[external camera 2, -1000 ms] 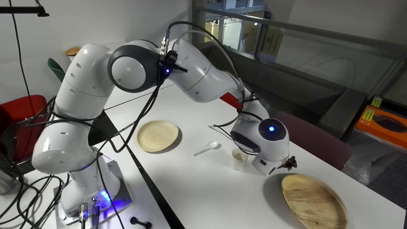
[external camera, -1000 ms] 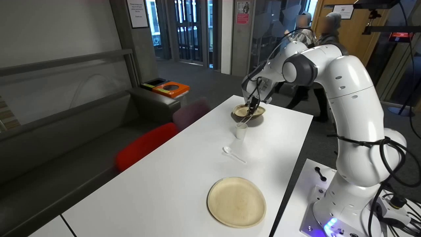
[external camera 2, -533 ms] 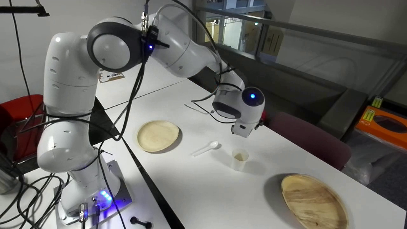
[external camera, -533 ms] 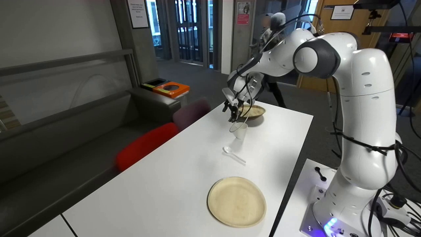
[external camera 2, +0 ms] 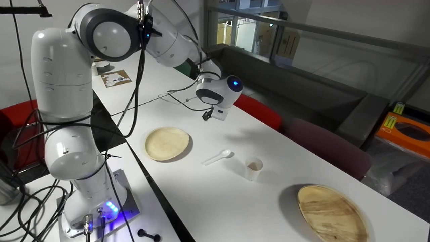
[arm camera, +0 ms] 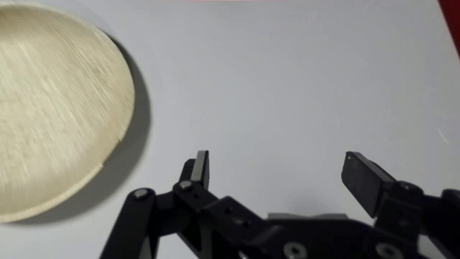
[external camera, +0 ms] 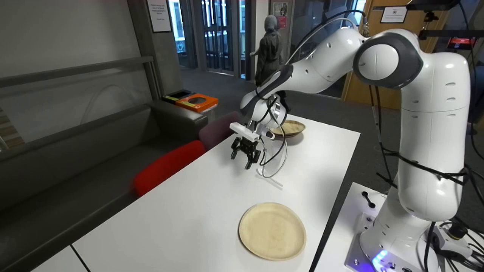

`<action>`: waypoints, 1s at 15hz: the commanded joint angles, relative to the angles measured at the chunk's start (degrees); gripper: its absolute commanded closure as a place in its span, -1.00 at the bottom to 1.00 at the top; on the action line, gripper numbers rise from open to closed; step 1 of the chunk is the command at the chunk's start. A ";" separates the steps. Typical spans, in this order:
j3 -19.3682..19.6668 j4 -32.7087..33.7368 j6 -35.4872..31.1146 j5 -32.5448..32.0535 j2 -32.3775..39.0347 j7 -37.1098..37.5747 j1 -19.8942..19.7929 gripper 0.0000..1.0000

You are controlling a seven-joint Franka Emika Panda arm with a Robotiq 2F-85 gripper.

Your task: Stack up the brown plates on the right side and then move them to the left

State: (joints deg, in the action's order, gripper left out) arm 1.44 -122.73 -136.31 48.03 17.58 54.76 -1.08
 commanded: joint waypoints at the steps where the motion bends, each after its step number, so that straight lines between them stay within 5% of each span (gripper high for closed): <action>1: 0.00 0.02 0.36 -0.04 0.15 0.30 0.97 -1.00; 9: 0.91 -0.72 2.35 -1.16 0.39 0.44 0.71 -1.00; 15: 4.71 -10.53 8.42 -17.51 -5.38 9.93 1.79 -1.00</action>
State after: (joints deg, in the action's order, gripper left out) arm 3.81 -127.40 -129.54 37.31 17.93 59.03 -0.02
